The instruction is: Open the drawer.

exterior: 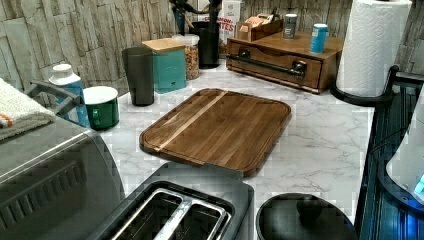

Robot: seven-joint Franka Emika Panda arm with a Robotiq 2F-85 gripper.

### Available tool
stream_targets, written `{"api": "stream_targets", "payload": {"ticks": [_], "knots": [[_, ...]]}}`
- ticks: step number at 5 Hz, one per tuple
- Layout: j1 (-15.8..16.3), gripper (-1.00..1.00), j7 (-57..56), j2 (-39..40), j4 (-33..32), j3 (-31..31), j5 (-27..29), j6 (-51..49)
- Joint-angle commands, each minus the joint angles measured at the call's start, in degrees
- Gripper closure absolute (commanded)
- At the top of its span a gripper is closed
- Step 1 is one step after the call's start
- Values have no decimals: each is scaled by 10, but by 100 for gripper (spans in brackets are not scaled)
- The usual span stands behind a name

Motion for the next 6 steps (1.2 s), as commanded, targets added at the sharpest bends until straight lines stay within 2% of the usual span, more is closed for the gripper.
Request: {"api": "stream_targets", "payload": {"ticks": [1, 2, 3, 4, 5, 6], "knots": [[-94, -100, -172, 43, 27, -57, -17, 63], [-96, -100, -199, 60, 49, -71, -22, 56], [-99, -100, -236, 67, 42, -79, -19, 88], [-104, -100, -227, 85, 45, -79, -49, 95], [-108, -100, -217, 68, -36, -89, -72, 201], [-105, -100, -208, 70, -29, -108, -113, 194]]}}
